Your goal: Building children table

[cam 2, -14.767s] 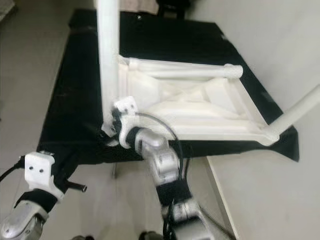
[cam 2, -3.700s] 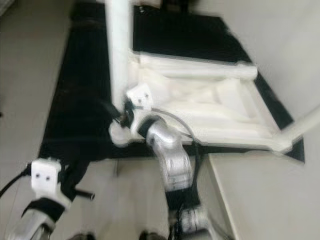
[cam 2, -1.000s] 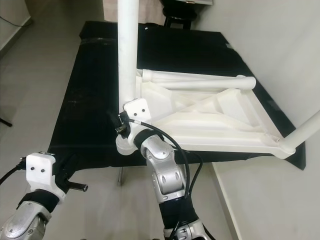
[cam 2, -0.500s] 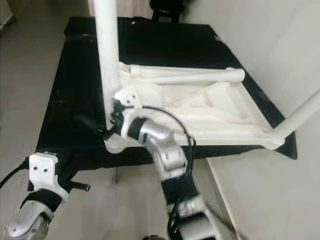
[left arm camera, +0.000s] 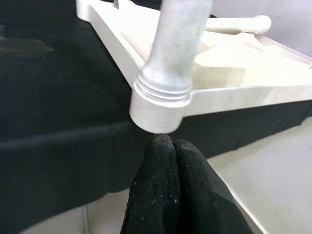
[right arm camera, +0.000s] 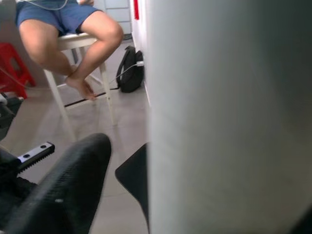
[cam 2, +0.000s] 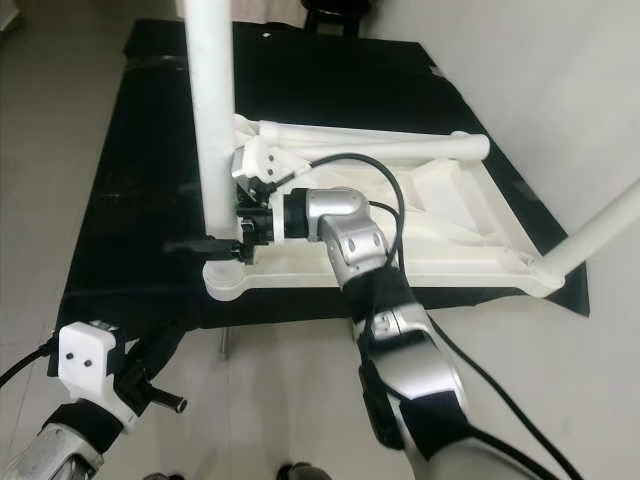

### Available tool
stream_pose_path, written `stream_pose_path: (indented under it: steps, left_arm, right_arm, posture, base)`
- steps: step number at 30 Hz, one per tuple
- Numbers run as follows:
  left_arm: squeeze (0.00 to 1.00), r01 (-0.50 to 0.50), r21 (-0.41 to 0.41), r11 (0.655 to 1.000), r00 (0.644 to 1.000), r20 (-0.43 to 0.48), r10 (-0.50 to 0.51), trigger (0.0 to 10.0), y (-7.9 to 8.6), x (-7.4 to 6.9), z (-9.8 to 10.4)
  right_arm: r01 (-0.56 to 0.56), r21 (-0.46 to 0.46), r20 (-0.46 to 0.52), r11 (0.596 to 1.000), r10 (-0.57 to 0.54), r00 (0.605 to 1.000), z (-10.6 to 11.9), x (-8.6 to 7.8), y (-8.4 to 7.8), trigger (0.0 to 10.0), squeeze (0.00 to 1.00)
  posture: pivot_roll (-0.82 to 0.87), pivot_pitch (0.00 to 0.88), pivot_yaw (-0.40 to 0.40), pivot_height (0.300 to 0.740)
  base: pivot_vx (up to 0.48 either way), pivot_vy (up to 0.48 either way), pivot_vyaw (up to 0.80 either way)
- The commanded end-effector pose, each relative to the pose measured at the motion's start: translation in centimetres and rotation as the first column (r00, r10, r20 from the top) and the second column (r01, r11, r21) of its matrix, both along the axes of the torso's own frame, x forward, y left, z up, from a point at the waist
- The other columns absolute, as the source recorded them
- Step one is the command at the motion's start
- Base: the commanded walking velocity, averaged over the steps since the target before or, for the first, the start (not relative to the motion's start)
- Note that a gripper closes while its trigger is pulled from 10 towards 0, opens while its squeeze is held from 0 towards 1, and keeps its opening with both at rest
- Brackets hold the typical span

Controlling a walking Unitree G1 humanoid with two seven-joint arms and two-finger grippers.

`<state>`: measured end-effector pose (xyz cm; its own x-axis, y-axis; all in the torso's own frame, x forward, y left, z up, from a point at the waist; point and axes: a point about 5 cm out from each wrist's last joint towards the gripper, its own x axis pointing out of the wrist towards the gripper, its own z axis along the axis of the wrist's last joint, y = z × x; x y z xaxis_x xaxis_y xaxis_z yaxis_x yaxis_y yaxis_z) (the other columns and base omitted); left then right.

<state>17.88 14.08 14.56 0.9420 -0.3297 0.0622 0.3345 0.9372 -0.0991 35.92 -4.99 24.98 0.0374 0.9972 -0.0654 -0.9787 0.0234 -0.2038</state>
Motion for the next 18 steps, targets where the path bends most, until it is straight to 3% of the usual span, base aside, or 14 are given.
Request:
stream_pose_path:
  steps: [1,2,3,6,12,18]
  left_arm:
    - [0.0,0.03,-0.001,1.0,0.999,-0.012,-0.03,10.0,-0.3,-0.3,0.0]
    - [0.0,0.032,-0.001,0.999,0.999,-0.012,-0.032,10.0,-0.3,-0.4,0.0]
    - [0.0,0.03,-0.001,1.0,0.999,-0.012,-0.03,10.0,-0.3,-0.4,0.0]
    - [0.0,0.031,0.001,1.0,0.999,-0.008,-0.031,10.0,-0.3,-0.4,0.0]
    - [0.0,0.033,0.004,0.999,0.999,-0.003,-0.033,10.0,-0.2,-0.4,0.0]
    - [0.0,0.025,0.009,1.0,1.0,0.002,-0.025,10.0,0.0,0.0,-0.2]
  right_arm:
    - [-0.028,-0.011,0.0,1.0,0.028,1.0,-0.2,-0.1,0.4,3.9,0.0]
    - [-0.036,-0.02,-0.002,0.999,0.036,0.999,-0.3,-0.1,0.4,3.9,0.0]
    - [-0.052,-0.026,-0.013,0.998,0.052,0.999,-0.4,0.0,0.2,0.0,0.0]
    - [-0.079,-0.039,-0.044,0.996,0.077,0.996,-0.7,0.3,-0.9,0.0,0.0]
    - [-0.068,-0.047,-0.05,0.997,0.065,0.997,-0.9,0.6,-1.6,0.0,0.0]
    - [0.085,-0.023,-0.025,0.996,-0.086,0.996,-1.1,1.4,-4.8,0.0,0.0]
  posture:
    - [-0.03,0.212,-0.149,0.74]
    - [-0.03,0.212,-0.149,0.74]
    - [-0.03,0.214,-0.149,0.74]
    - [-0.03,0.212,-0.15,0.74]
    - [-0.04,0.201,-0.148,0.74]
    - [-0.06,0.183,-0.139,0.74]
  base:
    - [0.0,0.0,0.0]
    - [0.0,0.0,0.0]
    - [0.0,0.0,0.0]
    - [0.0,0.0,0.0]
    - [0.0,0.0,0.0]
    - [0.0,0.0,0.0]
